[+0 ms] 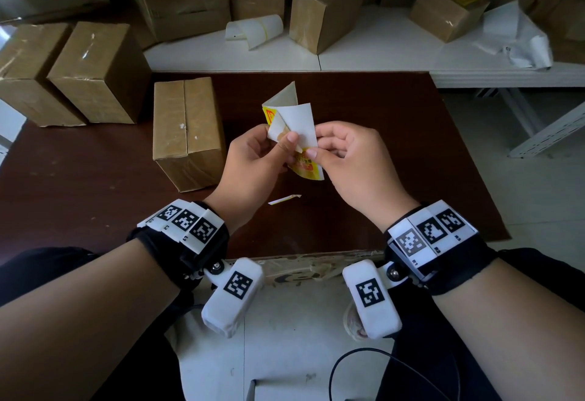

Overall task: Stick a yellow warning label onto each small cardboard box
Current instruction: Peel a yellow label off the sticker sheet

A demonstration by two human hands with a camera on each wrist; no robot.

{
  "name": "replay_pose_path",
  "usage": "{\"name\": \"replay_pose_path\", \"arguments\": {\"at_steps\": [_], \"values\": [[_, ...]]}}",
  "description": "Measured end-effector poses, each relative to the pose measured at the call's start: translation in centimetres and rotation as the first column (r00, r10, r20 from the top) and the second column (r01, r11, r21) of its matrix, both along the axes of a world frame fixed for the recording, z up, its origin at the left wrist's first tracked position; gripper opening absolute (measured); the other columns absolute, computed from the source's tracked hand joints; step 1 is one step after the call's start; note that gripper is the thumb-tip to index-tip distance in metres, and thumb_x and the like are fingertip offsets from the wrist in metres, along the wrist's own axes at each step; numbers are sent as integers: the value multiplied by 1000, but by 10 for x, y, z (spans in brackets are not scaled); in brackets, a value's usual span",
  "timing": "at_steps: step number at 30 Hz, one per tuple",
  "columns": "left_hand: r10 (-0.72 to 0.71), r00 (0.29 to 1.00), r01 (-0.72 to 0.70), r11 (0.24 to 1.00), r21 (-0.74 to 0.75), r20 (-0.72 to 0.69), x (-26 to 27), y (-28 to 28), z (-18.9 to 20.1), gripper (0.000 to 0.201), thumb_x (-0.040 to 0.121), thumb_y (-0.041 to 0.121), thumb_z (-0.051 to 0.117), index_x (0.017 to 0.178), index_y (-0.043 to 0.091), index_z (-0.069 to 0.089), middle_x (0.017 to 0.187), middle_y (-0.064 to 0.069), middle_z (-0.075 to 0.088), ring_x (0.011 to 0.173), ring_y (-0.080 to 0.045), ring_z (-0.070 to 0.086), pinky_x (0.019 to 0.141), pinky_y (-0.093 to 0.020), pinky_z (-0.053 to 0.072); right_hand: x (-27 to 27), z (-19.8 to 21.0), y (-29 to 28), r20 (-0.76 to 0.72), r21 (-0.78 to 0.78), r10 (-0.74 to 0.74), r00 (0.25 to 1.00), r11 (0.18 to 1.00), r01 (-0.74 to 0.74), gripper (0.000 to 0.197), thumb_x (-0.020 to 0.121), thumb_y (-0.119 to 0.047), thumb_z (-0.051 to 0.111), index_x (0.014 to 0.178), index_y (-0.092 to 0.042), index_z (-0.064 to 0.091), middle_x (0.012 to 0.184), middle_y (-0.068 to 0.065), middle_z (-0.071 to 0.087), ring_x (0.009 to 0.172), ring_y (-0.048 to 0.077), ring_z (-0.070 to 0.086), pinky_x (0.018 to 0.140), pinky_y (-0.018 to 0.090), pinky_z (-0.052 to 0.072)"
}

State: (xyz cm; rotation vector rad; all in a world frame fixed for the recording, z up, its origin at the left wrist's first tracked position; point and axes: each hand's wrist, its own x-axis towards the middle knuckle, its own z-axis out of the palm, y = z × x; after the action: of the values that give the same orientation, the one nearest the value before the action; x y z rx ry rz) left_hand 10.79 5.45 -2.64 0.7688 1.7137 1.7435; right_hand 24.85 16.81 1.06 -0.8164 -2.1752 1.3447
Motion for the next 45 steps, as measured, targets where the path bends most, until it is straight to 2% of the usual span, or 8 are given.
{"name": "replay_pose_path", "arguments": {"at_steps": [3, 8, 13, 26, 45], "values": [[5, 1000, -5, 1000, -7, 7, 0, 0, 0, 12, 109, 22, 69, 102, 13, 72, 79, 3, 74, 76, -5, 68, 70, -20, 55, 0, -1, 1, -11, -18, -7, 1000, 1000, 6, 26, 101, -11, 76, 111, -35, 74, 99, -15, 82, 98, 11, 81, 96, 46, 65], [18, 1000, -17, 1000, -16, 20, 0, -1, 2, 9, 109, 19, 68, 107, 12, 72, 83, 2, 74, 77, -6, 69, 70, -20, 56, 1, 0, 0, -20, -20, -9, 1000, 1000, 9, 24, 104, -14, 74, 107, -38, 73, 102, -15, 81, 99, 8, 80, 94, 44, 66], [28, 999, -27, 999, -30, 20, 0, -1, 2, 16, 110, 18, 67, 115, 4, 71, 85, 0, 75, 76, -4, 71, 69, -19, 56, 1, -2, 1, -47, -26, -40, 998, 999, 39, 18, 104, -17, 72, 109, -34, 76, 105, -10, 83, 99, 9, 80, 93, 46, 67], [32, 999, -32, 999, -14, 18, 0, -2, 3, 6, 109, 17, 68, 109, 13, 73, 87, 0, 78, 81, -7, 73, 71, -21, 58, 1, -4, 4, -64, -39, -73, 995, 997, 71, 17, 104, -17, 70, 111, -30, 77, 108, -8, 83, 103, 9, 79, 92, 44, 68], [27, 1000, -27, 999, -19, 7, 1, -2, 1, 4, 109, 16, 68, 107, 15, 72, 83, 4, 76, 78, -4, 72, 70, -19, 56, 1, -8, 8, -56, -66, -128, 990, 990, 124, 15, 104, -16, 70, 115, -22, 79, 107, -7, 83, 102, 9, 80, 92, 42, 68]]}}
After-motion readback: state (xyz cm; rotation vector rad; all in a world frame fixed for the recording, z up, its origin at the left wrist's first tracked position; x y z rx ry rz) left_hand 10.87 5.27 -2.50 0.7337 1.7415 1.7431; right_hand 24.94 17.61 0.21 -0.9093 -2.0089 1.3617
